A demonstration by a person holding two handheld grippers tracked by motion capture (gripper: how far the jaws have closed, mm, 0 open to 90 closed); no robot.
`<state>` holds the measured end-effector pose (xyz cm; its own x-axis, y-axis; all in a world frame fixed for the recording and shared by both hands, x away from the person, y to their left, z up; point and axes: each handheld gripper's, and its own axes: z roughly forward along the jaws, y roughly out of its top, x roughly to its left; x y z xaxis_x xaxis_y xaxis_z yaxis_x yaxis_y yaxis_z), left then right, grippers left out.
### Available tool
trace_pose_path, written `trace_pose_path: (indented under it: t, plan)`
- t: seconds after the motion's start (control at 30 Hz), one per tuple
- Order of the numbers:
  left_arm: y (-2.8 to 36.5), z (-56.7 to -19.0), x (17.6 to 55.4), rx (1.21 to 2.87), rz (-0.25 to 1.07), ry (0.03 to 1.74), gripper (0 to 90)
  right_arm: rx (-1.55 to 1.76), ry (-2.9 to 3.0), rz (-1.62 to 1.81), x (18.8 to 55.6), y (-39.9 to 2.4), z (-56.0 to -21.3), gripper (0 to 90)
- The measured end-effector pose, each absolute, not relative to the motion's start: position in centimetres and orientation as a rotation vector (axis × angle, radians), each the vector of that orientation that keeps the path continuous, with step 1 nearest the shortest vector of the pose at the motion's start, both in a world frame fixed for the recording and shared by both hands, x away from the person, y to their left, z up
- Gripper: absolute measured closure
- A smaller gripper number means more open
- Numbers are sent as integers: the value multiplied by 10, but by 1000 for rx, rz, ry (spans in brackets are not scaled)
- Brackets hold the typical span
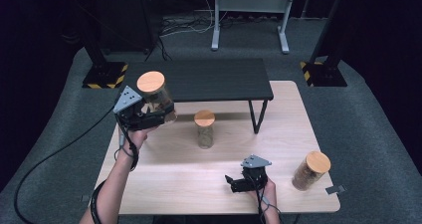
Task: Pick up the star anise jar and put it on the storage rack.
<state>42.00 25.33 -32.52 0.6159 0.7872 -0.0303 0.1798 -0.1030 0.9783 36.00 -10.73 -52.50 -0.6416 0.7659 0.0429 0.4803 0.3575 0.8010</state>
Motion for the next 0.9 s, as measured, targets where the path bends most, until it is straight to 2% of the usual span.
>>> trace_pose_path:
  t: [0.9]
  plan:
    - [249, -307, 426, 1639, 638, 800, 247, 1095, 2296, 1173, 361, -107, -525, 20]
